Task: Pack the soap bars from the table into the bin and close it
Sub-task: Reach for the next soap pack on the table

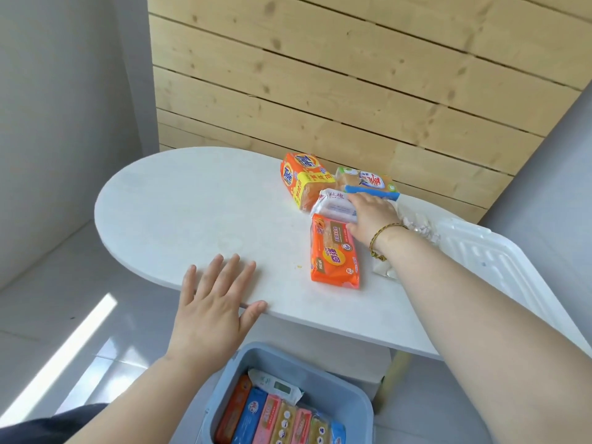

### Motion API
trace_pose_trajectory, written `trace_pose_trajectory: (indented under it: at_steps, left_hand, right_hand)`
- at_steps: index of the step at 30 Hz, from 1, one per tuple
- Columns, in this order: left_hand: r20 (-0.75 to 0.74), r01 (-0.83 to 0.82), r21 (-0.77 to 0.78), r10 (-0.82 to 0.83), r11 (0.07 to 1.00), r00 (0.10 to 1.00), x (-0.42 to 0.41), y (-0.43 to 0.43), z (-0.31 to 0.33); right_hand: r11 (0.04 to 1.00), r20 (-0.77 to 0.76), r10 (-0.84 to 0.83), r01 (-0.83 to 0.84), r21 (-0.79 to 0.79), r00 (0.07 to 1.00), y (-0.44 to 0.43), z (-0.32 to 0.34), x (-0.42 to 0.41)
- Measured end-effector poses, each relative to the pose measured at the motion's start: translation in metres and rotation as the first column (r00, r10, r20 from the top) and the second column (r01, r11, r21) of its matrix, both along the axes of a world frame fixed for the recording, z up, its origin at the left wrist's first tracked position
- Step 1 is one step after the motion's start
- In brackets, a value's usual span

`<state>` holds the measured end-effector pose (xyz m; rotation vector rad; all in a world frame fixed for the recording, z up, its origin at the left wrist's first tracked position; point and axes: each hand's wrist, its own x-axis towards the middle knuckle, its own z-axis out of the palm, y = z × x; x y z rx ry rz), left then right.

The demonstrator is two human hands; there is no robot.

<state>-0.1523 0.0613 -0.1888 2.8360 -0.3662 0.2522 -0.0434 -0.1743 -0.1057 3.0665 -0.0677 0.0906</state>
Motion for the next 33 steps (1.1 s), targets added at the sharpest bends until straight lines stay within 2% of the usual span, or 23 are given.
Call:
trace_pose_trajectory:
  at_steps: [3,8,11,13,17,20,24,27,28,30,33]
  left_hand:
    - [-0.018,-0.001,0.026,0.002,1.0,1.0,0.0,0.001,0.0]
    - [0.003,-0.019,-0.01,0.019,1.0,1.0,0.003,0.001,-0.006]
    - [0.031,-0.036,-0.012,0.036,0.999,0.999,0.004,0.001,-0.012]
    - [0.021,-0.038,-0.008,0.039,0.999,0.999,0.005,0.001,-0.012]
    - [0.009,-0.03,-0.007,0.03,1.0,1.0,0.006,0.002,-0.011]
    - [0.0,-0.018,0.003,0.018,1.0,1.0,0.005,0.002,-0.012]
    - [-0.035,-0.003,-0.011,0.002,1.0,0.999,0.004,0.001,-0.007]
    - [-0.061,0.012,-0.046,-0.015,0.999,0.998,-0.002,0.002,0.001]
    - [-0.045,0.036,-0.075,-0.039,0.997,0.998,-0.005,0.002,0.006]
    - [0.082,0.133,-0.08,-0.127,0.988,0.989,-0.017,0.001,0.013]
    - [0.243,0.298,-0.045,-0.279,0.954,0.929,-0.033,-0.004,0.011]
  right_hand:
    - [0.999,0.057,-0.012,0.014,-0.047,0.998,0.0,-0.001,0.006]
    - [0.992,0.054,-0.043,0.049,-0.116,0.998,0.003,0.002,0.015]
    - [0.982,0.12,-0.04,0.061,-0.178,0.992,0.005,-0.004,0.011]
    - [0.986,0.188,-0.026,0.057,-0.16,0.982,0.006,-0.008,0.007]
    - [0.998,0.339,-0.048,0.028,0.063,0.94,0.008,-0.001,-0.003]
    - [0.972,0.376,-0.085,-0.006,0.234,0.923,0.011,0.016,-0.012]
    - [0.891,0.391,-0.132,-0.065,0.45,0.911,0.011,0.039,-0.034]
    - [0.774,0.37,-0.168,-0.11,0.624,0.914,0.009,0.053,-0.06]
    - [0.726,0.361,-0.168,-0.132,0.675,0.917,0.008,0.056,-0.071]
    - [0.645,0.342,-0.133,-0.181,0.743,0.93,0.004,0.057,-0.097]
    - [0.55,0.305,-0.038,-0.235,0.801,0.951,-0.005,0.049,-0.142]
